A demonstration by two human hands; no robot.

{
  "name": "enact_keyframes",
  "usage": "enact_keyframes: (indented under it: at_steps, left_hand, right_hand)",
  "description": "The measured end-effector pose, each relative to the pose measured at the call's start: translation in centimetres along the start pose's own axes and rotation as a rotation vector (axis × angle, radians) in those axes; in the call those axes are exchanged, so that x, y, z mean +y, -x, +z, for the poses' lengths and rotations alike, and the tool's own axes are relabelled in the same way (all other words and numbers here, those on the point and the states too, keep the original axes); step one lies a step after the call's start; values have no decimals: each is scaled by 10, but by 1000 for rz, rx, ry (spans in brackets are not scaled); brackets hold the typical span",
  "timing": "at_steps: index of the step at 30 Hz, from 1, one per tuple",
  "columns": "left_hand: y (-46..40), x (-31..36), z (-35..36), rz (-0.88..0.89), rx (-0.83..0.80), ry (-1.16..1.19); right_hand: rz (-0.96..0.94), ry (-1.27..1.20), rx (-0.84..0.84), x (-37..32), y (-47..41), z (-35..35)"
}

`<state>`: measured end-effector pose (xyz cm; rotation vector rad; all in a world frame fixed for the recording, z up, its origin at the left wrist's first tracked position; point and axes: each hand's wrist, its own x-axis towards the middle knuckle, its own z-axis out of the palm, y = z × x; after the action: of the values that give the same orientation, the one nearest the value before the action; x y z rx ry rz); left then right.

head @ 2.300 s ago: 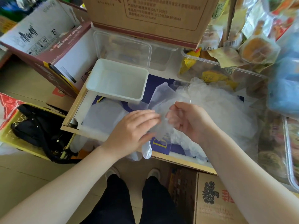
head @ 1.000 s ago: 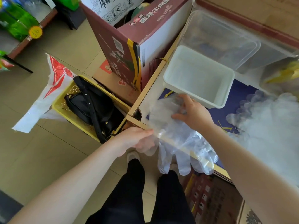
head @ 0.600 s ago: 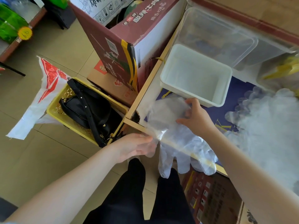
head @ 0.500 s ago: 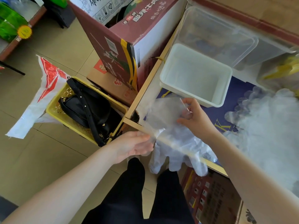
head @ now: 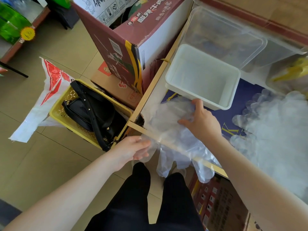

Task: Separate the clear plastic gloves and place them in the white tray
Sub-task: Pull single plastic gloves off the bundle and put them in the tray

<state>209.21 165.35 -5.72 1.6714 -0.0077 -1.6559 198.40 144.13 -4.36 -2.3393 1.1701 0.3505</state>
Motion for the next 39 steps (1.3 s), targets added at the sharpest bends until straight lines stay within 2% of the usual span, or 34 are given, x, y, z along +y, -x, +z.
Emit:
enact_keyframes:
  at_steps: [1, 2, 5, 6, 7, 8, 9, 11, 12, 14, 16, 19, 24, 26, 30, 32, 34, 38, 39]
  left_hand:
    - [2, 1, 2, 11, 9, -20]
    - [5, 3, 3, 26, 23, -59]
    - [14, 8, 1, 81, 87, -199]
    - [17, 10, 0, 99, 101, -231]
    - [19, 11, -2, 114, 112, -258]
    - [21, 12, -5, 132, 122, -287]
    - [23, 14, -7, 155, 134, -314]
    - [26, 17, -14, 206, 157, -345]
    - [27, 19, -17, 236, 160, -351]
    - [27, 22, -22, 292, 139, -358]
    - [27, 25, -25, 347, 104, -349]
    - [30, 29, -28, 370, 31, -241]
    - [27, 36, -37, 305, 25, -122]
    - [24, 46, -38, 228, 66, -253]
    - [17, 65, -34, 268, 233, -877]
    - [15, 68, -33, 344, 239, -965]
    - [19, 72, -35, 413, 181, -948]
    - [34, 89, -35, 545, 36, -693]
    - [37, 94, -33, 559, -13, -585]
  right_hand:
    - [44, 5, -14, -1, 2, -3]
    - [102, -105, -44, 0, 2, -3]
    - [322, -790, -171, 0, 7, -5]
    - [352, -926, -163, 4, 8, -4]
    - [350, -963, -120, 5, 10, -4]
    - [297, -850, -39, 6, 11, -2]
    - [193, -603, 70, 6, 13, -2]
    - [-123, -91, 318, 2, 20, 1]
    - [-293, 25, 379, -4, 23, 4]
    - [-500, 98, 266, -22, 22, 8]
    - [-547, 169, 70, -35, 12, 13]
    - [-575, 293, -58, -43, -13, 20]
    - [-624, 412, -13, -47, -26, 25]
    - [-650, 418, 26, -50, -27, 25]
    - [-629, 392, 60, -50, -32, 29]
    - [-573, 300, 75, -45, -32, 28]
    - [-519, 57, 119, -35, -27, 21]
    - [-272, -898, -62, -12, 2, -23]
    - [-239, -1052, -83, -7, 10, -33]
